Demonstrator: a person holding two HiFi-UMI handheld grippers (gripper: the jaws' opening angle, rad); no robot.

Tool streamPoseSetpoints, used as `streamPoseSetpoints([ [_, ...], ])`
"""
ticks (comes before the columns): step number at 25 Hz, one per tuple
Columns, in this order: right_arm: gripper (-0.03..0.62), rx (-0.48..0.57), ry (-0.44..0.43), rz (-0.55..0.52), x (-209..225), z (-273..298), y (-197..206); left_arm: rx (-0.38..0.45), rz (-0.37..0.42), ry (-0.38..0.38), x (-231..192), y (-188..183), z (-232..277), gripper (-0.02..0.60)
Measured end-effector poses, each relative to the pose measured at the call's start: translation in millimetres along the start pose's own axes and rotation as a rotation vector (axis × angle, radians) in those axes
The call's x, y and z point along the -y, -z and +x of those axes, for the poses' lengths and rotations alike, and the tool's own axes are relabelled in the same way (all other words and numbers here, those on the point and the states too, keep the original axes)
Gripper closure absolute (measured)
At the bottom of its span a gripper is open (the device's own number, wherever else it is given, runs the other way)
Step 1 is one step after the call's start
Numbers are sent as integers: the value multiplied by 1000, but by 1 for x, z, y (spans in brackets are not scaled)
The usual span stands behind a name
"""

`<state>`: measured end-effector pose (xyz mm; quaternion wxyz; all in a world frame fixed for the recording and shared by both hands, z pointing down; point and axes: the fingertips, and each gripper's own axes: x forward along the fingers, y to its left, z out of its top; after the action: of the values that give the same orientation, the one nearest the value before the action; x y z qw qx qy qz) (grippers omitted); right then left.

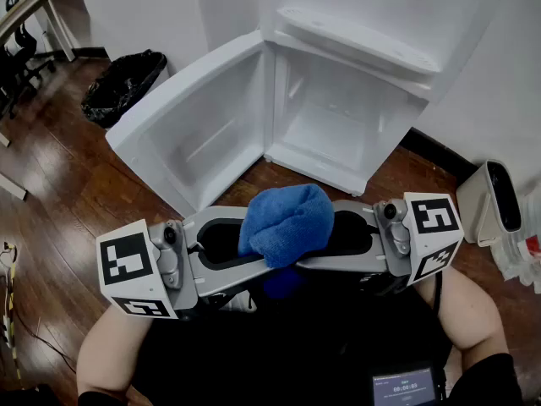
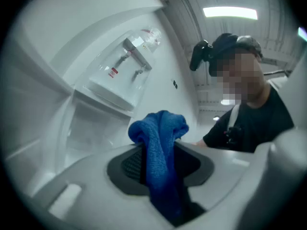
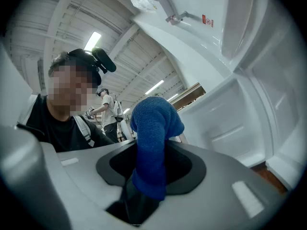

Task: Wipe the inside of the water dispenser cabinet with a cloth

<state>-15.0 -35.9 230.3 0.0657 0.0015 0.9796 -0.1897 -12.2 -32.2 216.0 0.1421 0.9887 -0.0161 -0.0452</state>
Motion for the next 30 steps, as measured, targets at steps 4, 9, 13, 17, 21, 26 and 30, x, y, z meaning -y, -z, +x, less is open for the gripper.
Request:
streamPoseSetpoints([
  [4, 467, 31, -2, 37, 0, 2, -3, 0, -41, 57, 3, -2, -6, 421],
  [9, 480, 138, 89, 40, 13, -13, -25, 67, 108, -69, -14, -37, -31, 376],
  [13, 480, 245, 306, -43, 41, -43, -55, 356, 360, -499, -40, -128, -106, 401],
  [17, 480, 274, 558, -118, 74, -74, -68, 393, 555, -914, -67, -159, -191, 426],
  [21, 479, 255, 696, -221, 89, -87, -75, 150, 429, -865, -119, -100, -184, 163],
  [26, 479, 280, 767, -373, 81, -78, -106, -55, 434, -802, -128, -57, -158, 365],
  [30, 478, 336, 812, -443, 83, -51, -161, -99, 440, -781, -115, -53, -149, 359],
])
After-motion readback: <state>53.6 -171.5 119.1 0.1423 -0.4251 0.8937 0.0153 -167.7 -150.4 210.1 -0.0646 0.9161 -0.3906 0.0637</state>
